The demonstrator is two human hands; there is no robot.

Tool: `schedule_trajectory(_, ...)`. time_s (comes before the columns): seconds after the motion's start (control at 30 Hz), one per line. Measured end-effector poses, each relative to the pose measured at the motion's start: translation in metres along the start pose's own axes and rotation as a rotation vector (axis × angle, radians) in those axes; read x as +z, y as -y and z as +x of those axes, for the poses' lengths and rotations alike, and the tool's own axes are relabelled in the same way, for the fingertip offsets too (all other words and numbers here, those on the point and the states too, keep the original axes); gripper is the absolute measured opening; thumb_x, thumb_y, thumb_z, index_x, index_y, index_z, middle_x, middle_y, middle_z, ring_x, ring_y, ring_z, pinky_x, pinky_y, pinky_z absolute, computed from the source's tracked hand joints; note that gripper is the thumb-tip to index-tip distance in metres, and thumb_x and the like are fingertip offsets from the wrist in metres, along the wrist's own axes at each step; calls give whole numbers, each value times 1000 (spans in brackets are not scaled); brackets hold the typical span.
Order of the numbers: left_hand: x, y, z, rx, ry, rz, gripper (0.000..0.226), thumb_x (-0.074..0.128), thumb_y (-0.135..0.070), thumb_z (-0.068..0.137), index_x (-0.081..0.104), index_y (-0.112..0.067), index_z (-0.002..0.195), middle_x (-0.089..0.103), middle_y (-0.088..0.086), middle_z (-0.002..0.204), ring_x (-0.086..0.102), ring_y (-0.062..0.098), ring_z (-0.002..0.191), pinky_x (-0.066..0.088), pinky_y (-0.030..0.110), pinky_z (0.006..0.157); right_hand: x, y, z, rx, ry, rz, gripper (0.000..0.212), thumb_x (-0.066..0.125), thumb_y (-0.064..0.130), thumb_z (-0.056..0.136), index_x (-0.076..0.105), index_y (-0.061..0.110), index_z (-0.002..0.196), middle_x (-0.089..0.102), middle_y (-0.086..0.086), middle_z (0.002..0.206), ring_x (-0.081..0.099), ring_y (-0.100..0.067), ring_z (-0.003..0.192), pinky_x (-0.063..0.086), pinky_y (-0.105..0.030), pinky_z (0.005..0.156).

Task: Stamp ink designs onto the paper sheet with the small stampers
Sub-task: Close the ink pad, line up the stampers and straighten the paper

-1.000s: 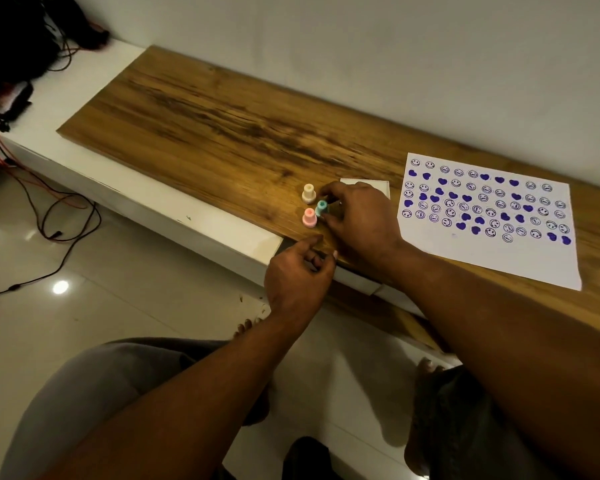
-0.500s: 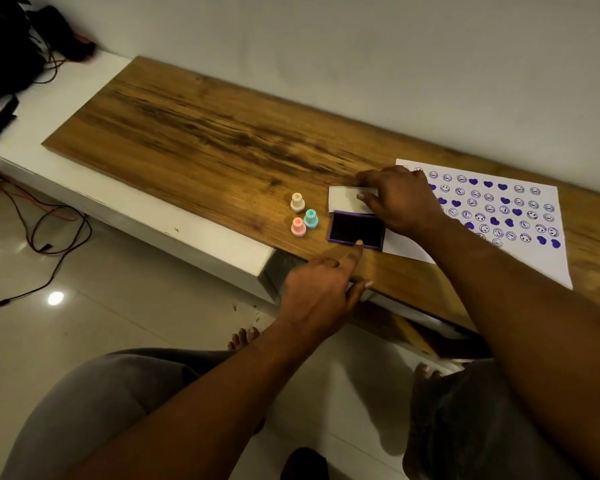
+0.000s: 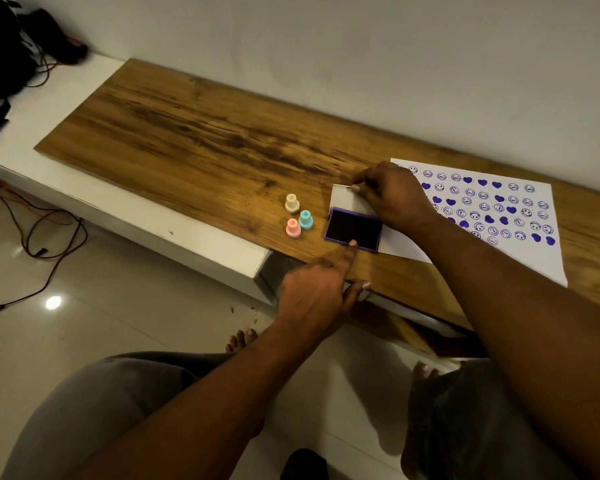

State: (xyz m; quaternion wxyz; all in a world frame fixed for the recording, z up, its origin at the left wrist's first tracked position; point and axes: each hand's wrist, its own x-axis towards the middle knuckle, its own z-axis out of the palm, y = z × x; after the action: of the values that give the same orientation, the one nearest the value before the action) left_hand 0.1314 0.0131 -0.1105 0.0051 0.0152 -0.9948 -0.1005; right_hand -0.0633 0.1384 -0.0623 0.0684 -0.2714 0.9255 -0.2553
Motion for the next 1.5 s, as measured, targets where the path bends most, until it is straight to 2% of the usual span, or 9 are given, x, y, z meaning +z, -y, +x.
schedule_trajectory(0.13,-1,-2,-1,0,-14,4,78,25,-75,102,18,-32,167,70,3,113,67,20,91,47,32,68,-5,1,-2,-31,11,-10,29,63,35,104,80,13,115,69,-11,107,62,-28,99,39,-30,77)
schedule_trajectory(0.27,0,-2,-1,-5,-32,10,76,25,-74,103,27,-29,164,71,2,116,68,20,94,50,34,72,-18,5,-11,-44,-66,42,26,66,38,102,81,18,111,77,-4,108,65,-18,95,54,-37,80)
schedule_trajectory(0.4,0,-2,0,-14,-49,-8,76,27,-73,103,34,-26,162,72,2,103,68,19,86,49,32,69,-19,7,-24,-83,-33,16,20,71,36,98,81,21,107,80,0,105,72,-18,97,57,-36,82)
schedule_trajectory(0.57,-3,-2,-2,11,-90,6,71,36,-69,103,46,-24,157,70,0,87,66,18,73,39,28,61,-9,7,-36,-145,88,-1,24,74,45,95,76,25,109,79,0,112,72,-16,102,60,-40,85)
schedule_trajectory(0.77,-9,-1,-5,1,-115,64,71,36,-72,102,54,-24,151,67,-3,78,63,15,65,33,26,57,2,3,-39,-205,147,-87,27,77,49,90,69,30,108,76,-2,115,71,-20,98,54,-32,74)
schedule_trajectory(0.9,-9,-2,-6,13,-114,60,75,30,-73,101,53,-23,152,67,-2,79,62,15,64,34,26,56,6,2,-38,-236,155,-87,40,83,47,85,68,29,118,73,1,123,68,-20,109,52,-32,83)
schedule_trajectory(1.1,-7,-1,-6,11,-123,73,67,40,-71,102,65,-22,141,66,-4,73,51,11,58,31,25,56,11,1,-39,-250,155,-99,50,85,48,83,67,30,126,70,2,130,64,-20,118,43,-29,89)
schedule_trajectory(1.27,-5,-1,-6,12,-144,65,66,41,-70,102,65,-22,140,64,-3,72,42,9,58,30,25,56,9,6,-39,-255,162,-88,49,85,45,83,69,26,126,70,2,131,64,-19,120,51,-35,95)
schedule_trajectory(1.5,-9,1,-5,8,-180,27,58,44,-67,103,74,-24,128,67,-6,69,60,12,57,30,25,55,8,9,-40,-255,172,-123,47,85,45,83,71,24,123,71,0,130,65,-21,119,52,-40,98)
